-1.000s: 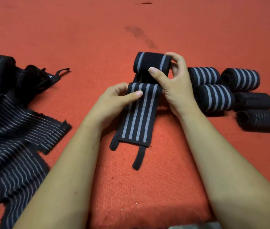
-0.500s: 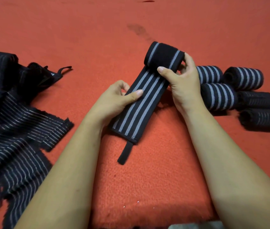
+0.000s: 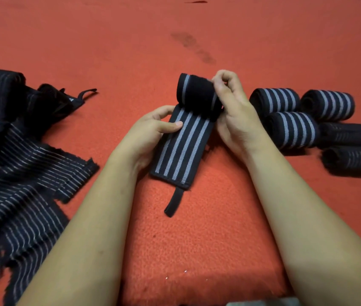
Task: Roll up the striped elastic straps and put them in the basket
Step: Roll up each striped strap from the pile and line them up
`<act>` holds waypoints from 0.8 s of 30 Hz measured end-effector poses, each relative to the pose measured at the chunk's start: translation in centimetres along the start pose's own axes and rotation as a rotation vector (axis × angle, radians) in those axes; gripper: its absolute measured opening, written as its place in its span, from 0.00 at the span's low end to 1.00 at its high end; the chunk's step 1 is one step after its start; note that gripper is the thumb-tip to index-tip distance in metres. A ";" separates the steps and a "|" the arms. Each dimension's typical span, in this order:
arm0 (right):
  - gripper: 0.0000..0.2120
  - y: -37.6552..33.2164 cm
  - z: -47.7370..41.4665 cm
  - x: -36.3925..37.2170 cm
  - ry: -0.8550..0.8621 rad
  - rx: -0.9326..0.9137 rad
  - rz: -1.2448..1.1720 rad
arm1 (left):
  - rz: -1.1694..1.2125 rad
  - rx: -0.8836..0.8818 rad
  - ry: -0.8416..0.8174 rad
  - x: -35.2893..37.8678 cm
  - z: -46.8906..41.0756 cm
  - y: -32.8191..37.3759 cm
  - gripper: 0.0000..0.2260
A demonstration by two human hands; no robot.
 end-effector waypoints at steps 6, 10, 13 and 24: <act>0.17 0.6 0.1 -0.1 -0.019 -0.014 0.165 | 0.015 -0.011 0.066 0.8 -0.2 0.0 0.27; 0.32 0.9 0.0 0.3 0.009 0.086 0.205 | -0.091 0.118 0.130 0.5 -0.3 -0.7 0.23; 0.25 0.8 0.2 0.0 -0.035 0.120 0.213 | -0.106 0.212 0.091 0.2 -0.6 -1.0 0.14; 0.26 1.1 0.1 -0.9 -0.140 -0.019 0.385 | 0.114 0.118 -0.013 0.6 -1.0 -1.0 0.30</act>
Point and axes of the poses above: each hand's wrist, its own z-axis away from the middle knuckle, its own x-axis out of the palm, y = z × x, the point moved 1 cm from there along -z, towards the middle knuckle, and after that the axes turned 13 degrees about x, right-handed, at the moved point
